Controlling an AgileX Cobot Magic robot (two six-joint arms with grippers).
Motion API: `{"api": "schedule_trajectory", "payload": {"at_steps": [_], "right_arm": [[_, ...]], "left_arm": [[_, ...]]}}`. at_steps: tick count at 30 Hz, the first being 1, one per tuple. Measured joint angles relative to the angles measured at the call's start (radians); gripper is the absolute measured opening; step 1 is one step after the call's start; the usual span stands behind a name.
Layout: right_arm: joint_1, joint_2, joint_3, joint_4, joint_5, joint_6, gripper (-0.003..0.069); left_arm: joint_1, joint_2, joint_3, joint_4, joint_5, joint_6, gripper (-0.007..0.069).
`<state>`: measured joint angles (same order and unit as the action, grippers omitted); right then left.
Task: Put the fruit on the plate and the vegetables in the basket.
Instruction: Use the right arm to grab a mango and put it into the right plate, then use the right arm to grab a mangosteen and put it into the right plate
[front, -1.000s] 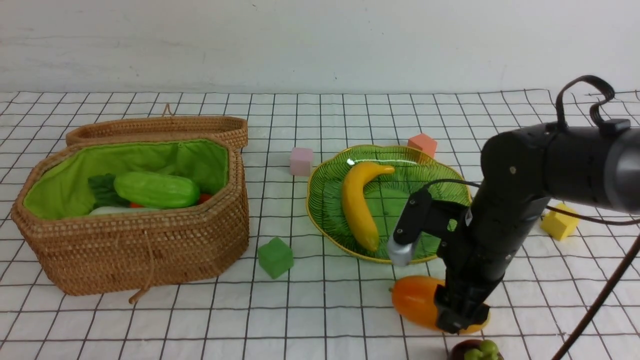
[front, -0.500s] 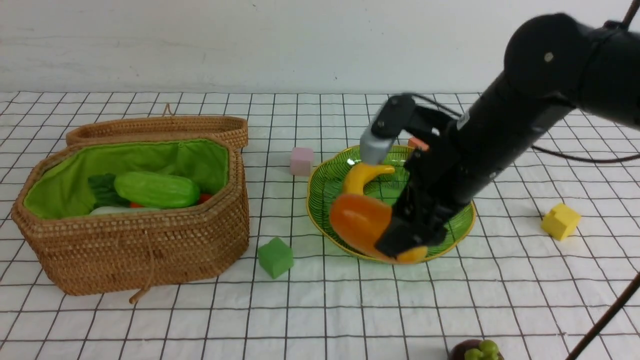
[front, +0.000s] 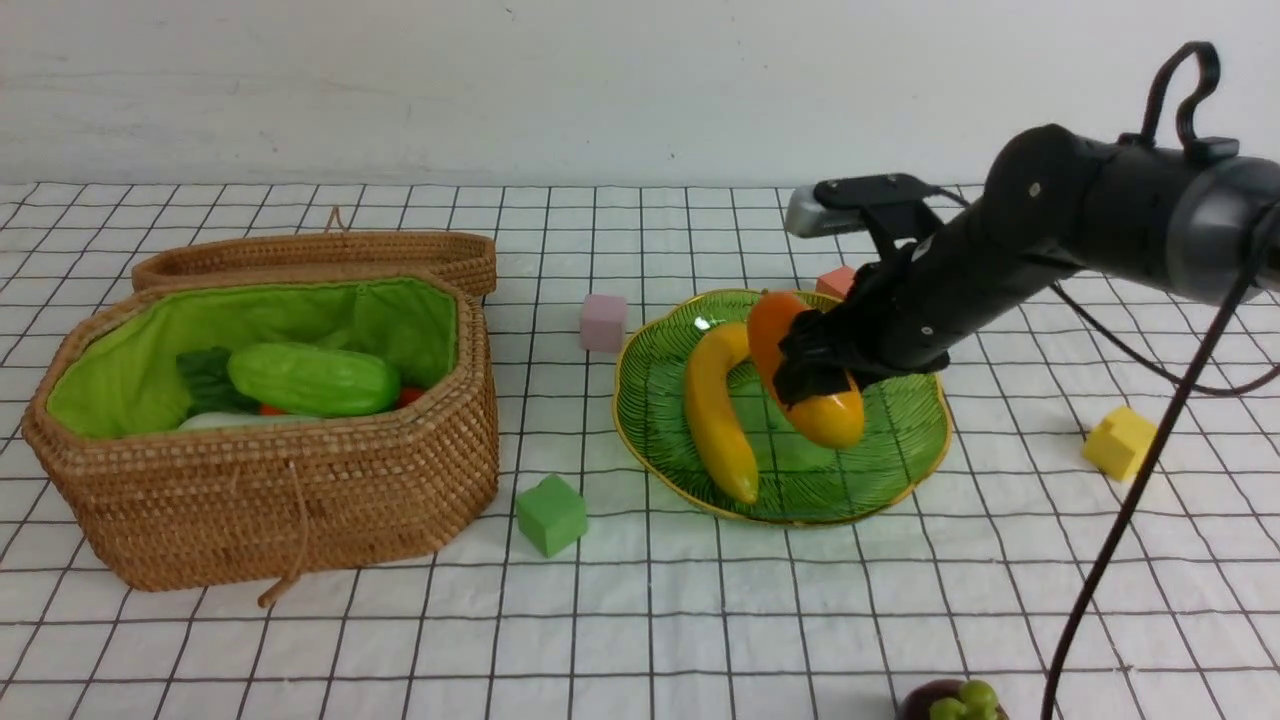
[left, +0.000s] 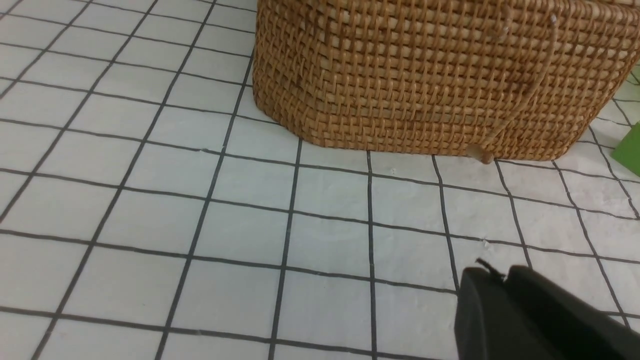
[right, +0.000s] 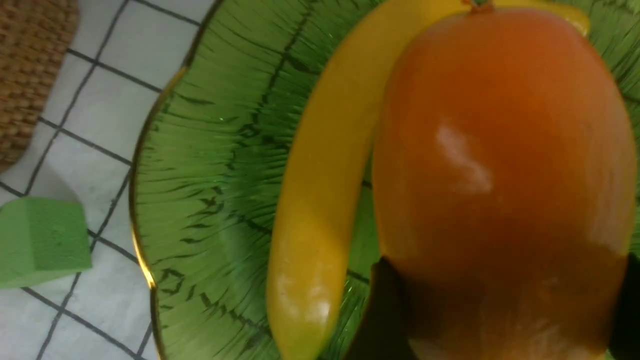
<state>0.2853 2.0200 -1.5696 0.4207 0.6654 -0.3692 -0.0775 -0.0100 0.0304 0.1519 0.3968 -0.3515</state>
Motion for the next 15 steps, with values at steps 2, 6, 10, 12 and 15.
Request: {"api": "schedule_trajectory", "payload": {"at_steps": [2, 6, 10, 12, 15], "right_arm": [[0.001, 0.008, 0.0, 0.0, 0.023, 0.02, 0.0541], [-0.007, -0.008, -0.002, -0.001, 0.086, 0.048, 0.0617], [-0.034, -0.11, -0.01, -0.011, 0.261, 0.065, 0.068], [-0.049, -0.178, -0.011, -0.023, 0.328, 0.099, 0.0675], [-0.06, -0.282, -0.007, -0.036, 0.408, 0.14, 0.0657]], "left_arm": [[0.0, 0.0, 0.0, 0.0, 0.0, 0.0, 0.005], [0.0, 0.0, 0.0, 0.0, 0.0, 0.0, 0.0053], [0.0, 0.0, 0.0, 0.0, 0.0, 0.002, 0.0058], [0.0, 0.0, 0.0, 0.0, 0.0, 0.002, 0.0059], [0.0, 0.0, 0.0, 0.0, 0.0, 0.002, 0.0061]]}}
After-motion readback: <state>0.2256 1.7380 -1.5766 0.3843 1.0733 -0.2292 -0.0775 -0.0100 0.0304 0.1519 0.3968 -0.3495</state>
